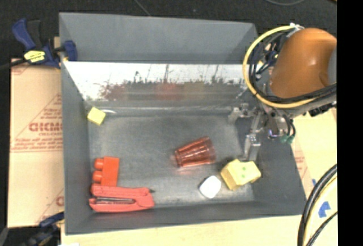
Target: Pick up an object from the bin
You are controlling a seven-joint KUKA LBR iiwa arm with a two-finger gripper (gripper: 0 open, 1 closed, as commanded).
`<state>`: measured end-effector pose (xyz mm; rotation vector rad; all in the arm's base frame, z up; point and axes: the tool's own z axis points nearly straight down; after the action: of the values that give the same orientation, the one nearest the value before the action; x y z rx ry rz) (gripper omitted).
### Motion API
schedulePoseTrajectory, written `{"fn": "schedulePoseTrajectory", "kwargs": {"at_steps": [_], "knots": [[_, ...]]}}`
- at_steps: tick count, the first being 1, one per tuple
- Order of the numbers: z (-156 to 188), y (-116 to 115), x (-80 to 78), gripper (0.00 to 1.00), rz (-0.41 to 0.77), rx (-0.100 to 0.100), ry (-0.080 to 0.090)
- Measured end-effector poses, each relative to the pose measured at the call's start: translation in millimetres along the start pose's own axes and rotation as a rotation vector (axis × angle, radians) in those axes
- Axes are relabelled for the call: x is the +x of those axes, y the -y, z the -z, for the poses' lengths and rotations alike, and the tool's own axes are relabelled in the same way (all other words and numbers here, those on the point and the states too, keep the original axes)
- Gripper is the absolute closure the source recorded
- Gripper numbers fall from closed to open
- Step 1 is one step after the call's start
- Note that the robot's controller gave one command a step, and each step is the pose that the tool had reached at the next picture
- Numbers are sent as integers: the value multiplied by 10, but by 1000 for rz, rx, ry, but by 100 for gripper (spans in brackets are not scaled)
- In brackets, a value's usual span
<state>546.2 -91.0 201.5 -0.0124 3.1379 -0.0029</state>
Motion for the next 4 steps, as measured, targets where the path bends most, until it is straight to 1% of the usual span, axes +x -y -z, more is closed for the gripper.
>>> {"fn": "schedulePoseTrajectory", "kwargs": {"at_steps": [1,2,3,4], "knots": [[0,0,0,0,0,0,0],[-518,-571,173,0,3,-2,0],[-608,-334,-26,0,-3,4,14],[-964,-215,579,0,22,1,7]]}}
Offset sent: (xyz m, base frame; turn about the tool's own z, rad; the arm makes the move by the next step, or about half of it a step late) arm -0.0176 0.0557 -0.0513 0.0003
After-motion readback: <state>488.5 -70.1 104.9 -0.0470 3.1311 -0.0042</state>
